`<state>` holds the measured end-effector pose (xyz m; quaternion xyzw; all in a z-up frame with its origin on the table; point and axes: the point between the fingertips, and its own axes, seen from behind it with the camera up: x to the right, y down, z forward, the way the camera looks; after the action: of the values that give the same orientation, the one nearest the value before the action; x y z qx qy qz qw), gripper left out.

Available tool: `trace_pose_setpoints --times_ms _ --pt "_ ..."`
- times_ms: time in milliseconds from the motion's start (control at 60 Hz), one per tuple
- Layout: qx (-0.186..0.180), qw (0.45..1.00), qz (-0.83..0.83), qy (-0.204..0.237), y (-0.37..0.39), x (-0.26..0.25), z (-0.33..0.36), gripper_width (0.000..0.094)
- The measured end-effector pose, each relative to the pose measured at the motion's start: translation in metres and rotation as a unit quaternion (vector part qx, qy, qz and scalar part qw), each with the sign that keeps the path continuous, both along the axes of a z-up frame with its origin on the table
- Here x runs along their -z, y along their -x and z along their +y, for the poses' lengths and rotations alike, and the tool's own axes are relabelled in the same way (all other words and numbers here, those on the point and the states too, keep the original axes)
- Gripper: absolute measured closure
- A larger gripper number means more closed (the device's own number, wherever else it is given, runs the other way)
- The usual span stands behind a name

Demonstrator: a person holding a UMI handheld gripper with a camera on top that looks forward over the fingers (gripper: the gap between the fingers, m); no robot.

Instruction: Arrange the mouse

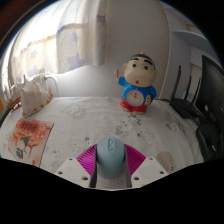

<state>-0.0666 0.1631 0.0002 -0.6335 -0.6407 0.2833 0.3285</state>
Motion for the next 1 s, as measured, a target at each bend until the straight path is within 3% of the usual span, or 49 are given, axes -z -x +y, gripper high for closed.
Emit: trace_pose_setpoints --times_ms 150,250,383,567,783,900,967,1000 --pt "0.011 0.999 0.029 0.021 0.007 -0.064 -0.03 0.0547" --pt "-0.007 0.998 0.046 0.038 0.008 -0.106 -0.083 0.0548" --pt "-0.036 0.996 0.05 0.072 0.0 -0.123 -0.178 0.0547" --pt "-0.057 0.994 0.019 0.09 -0.013 -0.074 -0.289 0.0548" --pt "-0.05 0.998 -0.021 0.041 -0.022 0.001 -0.326 0.0546" --pt "-0.024 0.998 -0.033 0.04 -0.025 0.007 -0.32 0.0403" --pt "0.004 0.999 -0.03 0.031 -0.029 -0.01 -0.306 0.0066" --pt "0.013 0.999 -0.028 0.03 -0.033 -0.023 -0.3 0.0112"
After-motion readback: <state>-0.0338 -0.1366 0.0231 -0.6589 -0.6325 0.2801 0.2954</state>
